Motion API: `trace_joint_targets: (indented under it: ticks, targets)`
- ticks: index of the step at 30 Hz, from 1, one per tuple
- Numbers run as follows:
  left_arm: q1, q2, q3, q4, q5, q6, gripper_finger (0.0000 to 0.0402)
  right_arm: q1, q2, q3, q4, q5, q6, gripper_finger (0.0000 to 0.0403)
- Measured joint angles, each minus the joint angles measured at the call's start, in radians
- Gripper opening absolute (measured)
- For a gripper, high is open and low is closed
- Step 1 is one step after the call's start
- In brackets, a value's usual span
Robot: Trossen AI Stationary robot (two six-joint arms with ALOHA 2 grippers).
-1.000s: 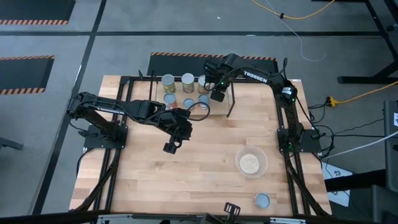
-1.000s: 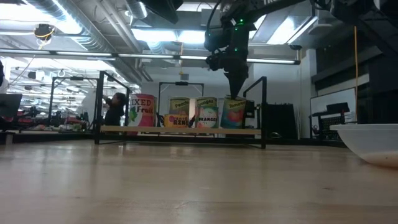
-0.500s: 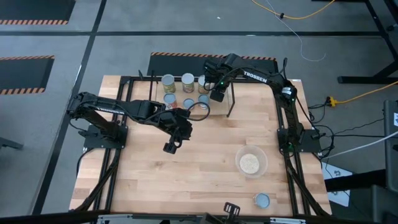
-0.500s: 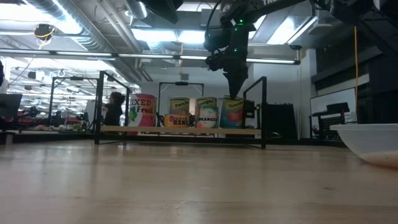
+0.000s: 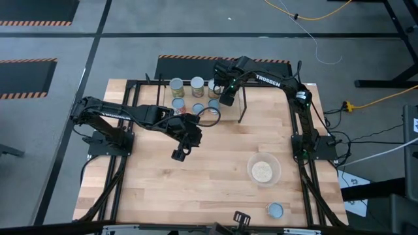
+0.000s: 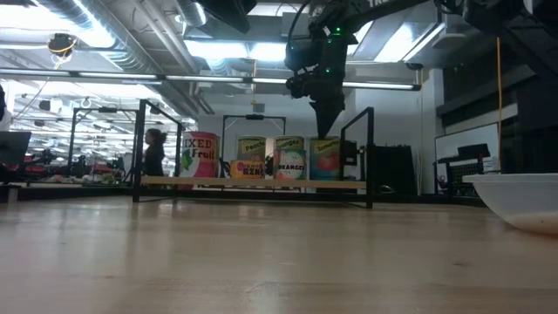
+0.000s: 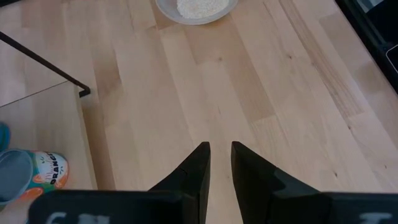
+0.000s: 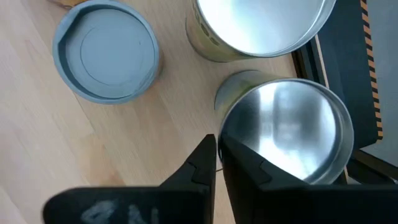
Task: Pick and place cans onto a shelf
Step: Put the canned tomatoes on the shelf
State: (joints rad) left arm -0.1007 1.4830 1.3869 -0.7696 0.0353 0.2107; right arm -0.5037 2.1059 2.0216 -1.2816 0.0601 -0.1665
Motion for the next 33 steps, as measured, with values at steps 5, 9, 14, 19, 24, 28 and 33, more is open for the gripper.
trace_joint_targets:
  ticks: [5,9,14,19,24,28,33]
  targets:
    - [0.0,0.0,0.0,0.0,0.0,0.0,0.0059,0.0,0.0,0.0,0.001,0.0,0.0,0.0031]
    - [0.0,0.0,0.0,0.0,0.0,0.0,0.0059,0.0,0.0,0.0,0.009,0.0,0.0,0.0031]
    - [0.0,0.0,0.0,0.0,0.0,-0.001,0.0059,0.0,0.0,0.0,0.017,0.003,0.0,0.0031]
    - [0.0,0.0,0.0,0.0,0.0,-0.001,0.0059,0.0,0.0,0.0,0.037,0.003,-0.001,0.0031]
    - [0.0,0.0,0.0,0.0,0.0,-0.002,0.0059,0.0,0.0,0.0,0.036,0.002,-0.002,0.0031]
    - [0.0,0.0,0.0,0.0,0.0,-0.002,0.0059,0.0,0.0,0.0,0.026,0.002,-0.002,0.0031]
    - [0.0,0.0,0.0,-0.004,0.0,-0.009,0.0059,0.003,0.0,0.063,-0.041,-0.001,0.004,0.0031]
